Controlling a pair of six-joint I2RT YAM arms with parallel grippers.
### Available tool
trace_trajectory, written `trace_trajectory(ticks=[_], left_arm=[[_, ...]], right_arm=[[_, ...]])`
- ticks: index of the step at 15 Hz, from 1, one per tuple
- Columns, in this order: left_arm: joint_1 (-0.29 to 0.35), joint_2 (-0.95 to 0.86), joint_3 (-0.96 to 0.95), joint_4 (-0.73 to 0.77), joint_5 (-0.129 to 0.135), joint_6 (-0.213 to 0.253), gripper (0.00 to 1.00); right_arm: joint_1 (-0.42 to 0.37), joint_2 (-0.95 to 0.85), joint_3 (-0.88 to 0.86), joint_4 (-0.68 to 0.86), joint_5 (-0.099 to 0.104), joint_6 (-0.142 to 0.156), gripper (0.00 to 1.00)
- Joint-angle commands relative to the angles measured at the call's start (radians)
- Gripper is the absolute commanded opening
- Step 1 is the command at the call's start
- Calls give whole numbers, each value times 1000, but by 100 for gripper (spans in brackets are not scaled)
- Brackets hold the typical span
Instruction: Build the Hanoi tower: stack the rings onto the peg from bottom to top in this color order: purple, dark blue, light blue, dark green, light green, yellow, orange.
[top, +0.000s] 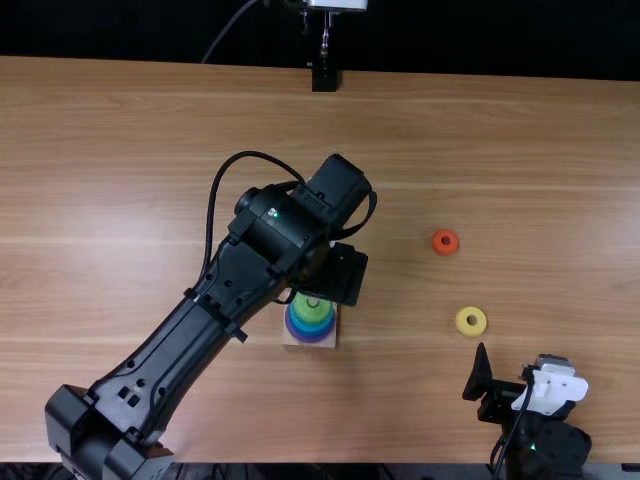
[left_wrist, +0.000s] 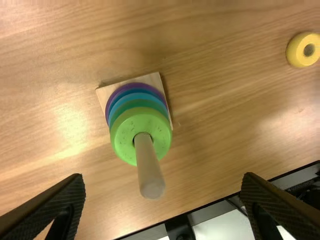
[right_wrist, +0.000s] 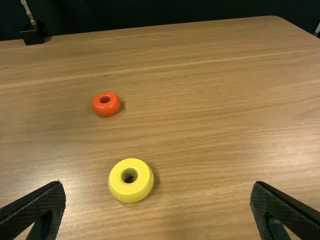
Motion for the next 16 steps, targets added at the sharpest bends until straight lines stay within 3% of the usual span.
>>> trace_trajectory(ticks=[1,4,6,7,8,10,11,14,16], left_arm=[[57,-14,50,31,2,-5,100],[188,-119,5,130,2,-3,100],[271,-197,-136,244,4,0,100],[325,-247,-202,312,10,28,100],[385,-290,-282,380,43,90,100],[478,-410,-455,553,135,206,100],[526,-461,-539,656,150,236,100],[613,-680,-852,964,124,265,100],[653,-837,-1019,1130,80,265,100]], right_arm=[[-8,-12,-107,-59,12,-1,100],[-8,-12,-107,-59,12,-1,100],[-8,-12,-107,-59,12,-1,100],[-8,-12,-107,-59,12,-1,100],[-8,-12,-107,-59,12,-1,100],[-8,-12,-107,-59,12,-1,100],[-8,-12,-106,-59,12,-1,100],[-8,-12,-107,-59,10,-1,100],[-8,-12,-107,-59,12,-1,100]])
